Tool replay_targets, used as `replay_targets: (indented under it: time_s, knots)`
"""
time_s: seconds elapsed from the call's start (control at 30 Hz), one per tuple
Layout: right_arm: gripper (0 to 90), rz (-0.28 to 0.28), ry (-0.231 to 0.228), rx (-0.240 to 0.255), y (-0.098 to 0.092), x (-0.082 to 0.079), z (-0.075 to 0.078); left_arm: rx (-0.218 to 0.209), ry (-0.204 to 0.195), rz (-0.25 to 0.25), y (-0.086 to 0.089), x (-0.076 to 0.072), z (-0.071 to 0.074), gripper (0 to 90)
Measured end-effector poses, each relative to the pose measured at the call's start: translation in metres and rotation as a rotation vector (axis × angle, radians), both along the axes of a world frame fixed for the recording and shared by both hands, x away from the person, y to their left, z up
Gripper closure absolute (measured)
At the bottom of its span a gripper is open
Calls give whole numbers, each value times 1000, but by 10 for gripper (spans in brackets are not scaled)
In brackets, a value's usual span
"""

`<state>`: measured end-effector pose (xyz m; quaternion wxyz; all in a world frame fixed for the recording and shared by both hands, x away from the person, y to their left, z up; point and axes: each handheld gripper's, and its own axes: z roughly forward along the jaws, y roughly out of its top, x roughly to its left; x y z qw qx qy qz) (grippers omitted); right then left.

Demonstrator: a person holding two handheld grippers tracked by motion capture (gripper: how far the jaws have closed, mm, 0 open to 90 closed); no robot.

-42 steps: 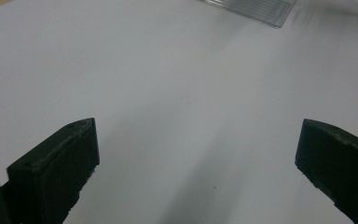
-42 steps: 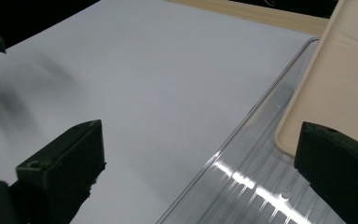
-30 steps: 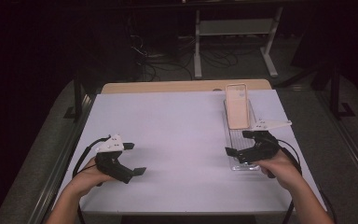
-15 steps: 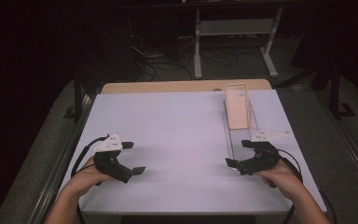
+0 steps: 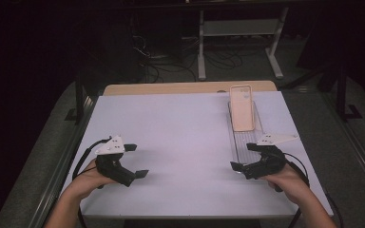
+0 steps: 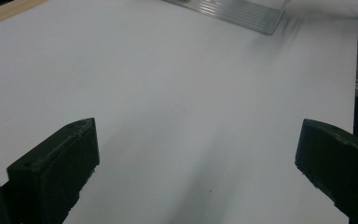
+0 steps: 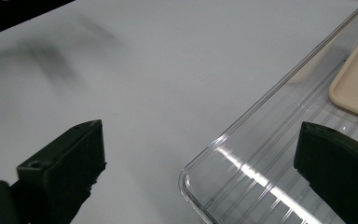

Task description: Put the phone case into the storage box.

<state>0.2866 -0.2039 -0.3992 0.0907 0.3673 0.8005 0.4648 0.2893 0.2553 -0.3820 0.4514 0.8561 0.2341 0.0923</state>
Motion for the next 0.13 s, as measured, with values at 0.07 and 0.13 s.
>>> replay_targets:
  time_s: [0.07,0.13]
  knots:
    - [14,0,0,-2,0,0,0,2,1,-1,0,0,0,0]
    - [14,0,1,-1,0,0,0,9,1,-3,0,0,0,0]
